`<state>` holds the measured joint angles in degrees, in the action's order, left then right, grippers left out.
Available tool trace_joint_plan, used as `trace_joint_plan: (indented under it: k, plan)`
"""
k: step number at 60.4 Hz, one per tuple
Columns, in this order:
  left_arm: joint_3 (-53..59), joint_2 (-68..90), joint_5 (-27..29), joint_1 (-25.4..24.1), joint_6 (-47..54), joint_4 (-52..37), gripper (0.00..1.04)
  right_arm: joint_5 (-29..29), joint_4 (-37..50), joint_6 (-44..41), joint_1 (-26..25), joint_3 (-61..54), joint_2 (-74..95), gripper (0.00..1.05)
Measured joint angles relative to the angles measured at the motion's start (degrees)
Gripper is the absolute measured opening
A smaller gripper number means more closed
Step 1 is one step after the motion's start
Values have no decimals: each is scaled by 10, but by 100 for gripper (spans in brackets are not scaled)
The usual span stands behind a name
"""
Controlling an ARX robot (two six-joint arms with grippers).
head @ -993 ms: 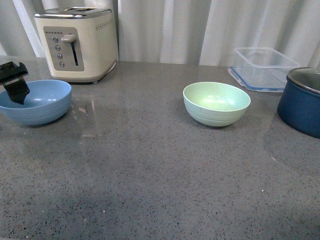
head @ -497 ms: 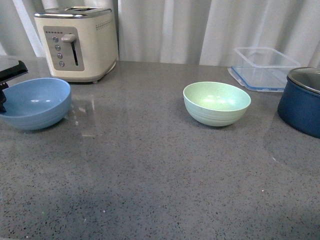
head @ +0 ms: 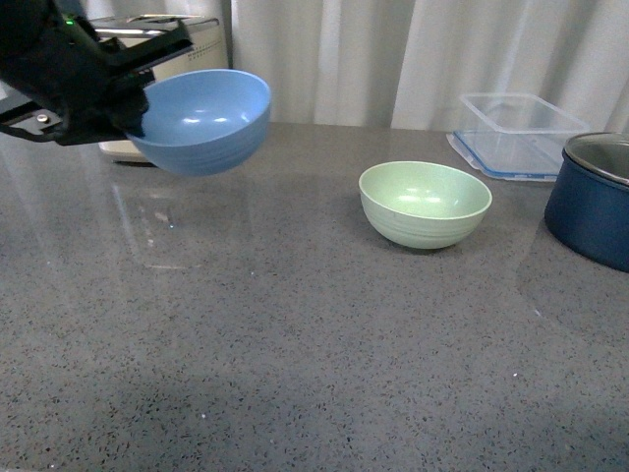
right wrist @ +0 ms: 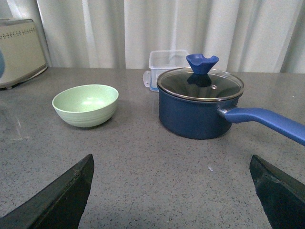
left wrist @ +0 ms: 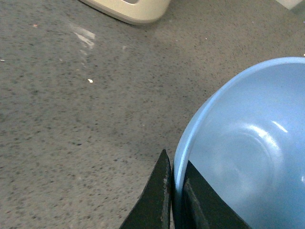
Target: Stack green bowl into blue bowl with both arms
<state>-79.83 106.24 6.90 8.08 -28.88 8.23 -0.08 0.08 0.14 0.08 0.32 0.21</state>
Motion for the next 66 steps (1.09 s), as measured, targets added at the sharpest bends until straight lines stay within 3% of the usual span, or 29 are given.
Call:
trace_joint_plan:
  k: [34, 59, 66]
  plan:
    - [-134, 139, 11, 60, -8, 52, 4, 0, 0, 0, 0, 0, 0, 95]
    - [-160, 176, 30, 77, -4, 70, 4, 0, 0, 0, 0, 0, 0, 95]
    - [-153, 168, 13, 79, 1, 54, 28, 0, 0, 0, 0, 0, 0, 95]
